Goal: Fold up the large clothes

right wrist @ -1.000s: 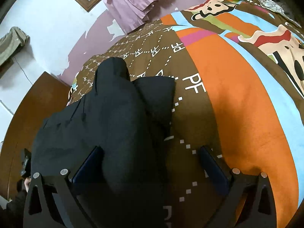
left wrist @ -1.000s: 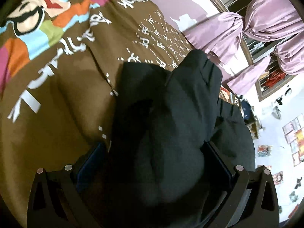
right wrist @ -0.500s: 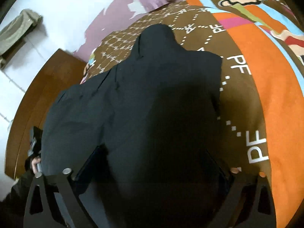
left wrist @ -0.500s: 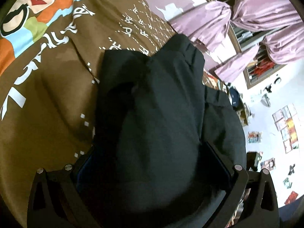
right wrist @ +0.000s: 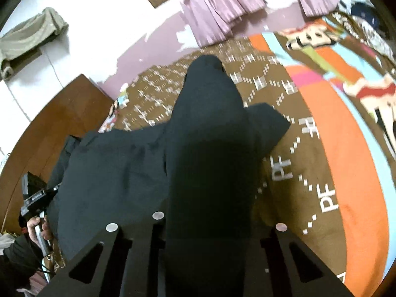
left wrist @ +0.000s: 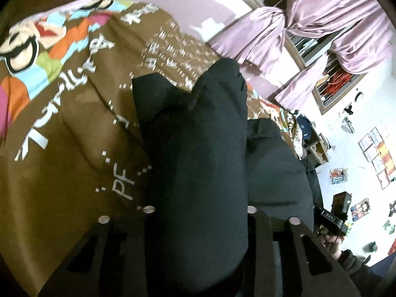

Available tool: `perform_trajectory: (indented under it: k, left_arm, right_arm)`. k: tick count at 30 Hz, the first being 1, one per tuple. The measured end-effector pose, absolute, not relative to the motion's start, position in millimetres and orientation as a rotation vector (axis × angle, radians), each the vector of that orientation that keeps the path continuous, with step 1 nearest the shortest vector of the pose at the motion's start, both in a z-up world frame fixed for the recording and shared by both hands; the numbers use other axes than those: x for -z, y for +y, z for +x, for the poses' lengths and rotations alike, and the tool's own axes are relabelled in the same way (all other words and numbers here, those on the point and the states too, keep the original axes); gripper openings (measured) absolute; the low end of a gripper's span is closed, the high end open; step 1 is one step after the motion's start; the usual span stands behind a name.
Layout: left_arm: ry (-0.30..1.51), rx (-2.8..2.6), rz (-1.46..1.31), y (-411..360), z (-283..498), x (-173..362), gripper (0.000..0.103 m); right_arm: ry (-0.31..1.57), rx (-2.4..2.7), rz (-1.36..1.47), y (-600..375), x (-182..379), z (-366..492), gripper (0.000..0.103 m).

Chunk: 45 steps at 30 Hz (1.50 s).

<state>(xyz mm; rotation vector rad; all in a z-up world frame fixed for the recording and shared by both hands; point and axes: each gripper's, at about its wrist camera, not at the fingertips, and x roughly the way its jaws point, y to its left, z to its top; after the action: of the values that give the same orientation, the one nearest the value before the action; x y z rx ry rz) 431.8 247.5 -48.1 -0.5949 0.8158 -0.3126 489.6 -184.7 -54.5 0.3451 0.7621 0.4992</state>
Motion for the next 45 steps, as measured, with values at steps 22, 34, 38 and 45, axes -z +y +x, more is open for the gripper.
perform_trajectory:
  k: [22,34,38,45]
  left_arm:
    - [0.825,0.439,-0.500,160,476,31,0.022]
    - [0.890,0.325,-0.390,159,480,57,0.037]
    - [0.904,0.260,-0.382,161,478,57,0.053]
    - [0.833,0.162,-0.285,153,463,42,0.088]
  right_arm:
    - [0.645,-0.268,0.295,-243,39,488,0.015]
    - [0.684,-0.155,0.262,-252,55,493,0.059]
    - [0.688,-0.094,0.282,-260,56,489,0.086]
    - [0.621,-0.059,0.250,-263,44,472,0.093]
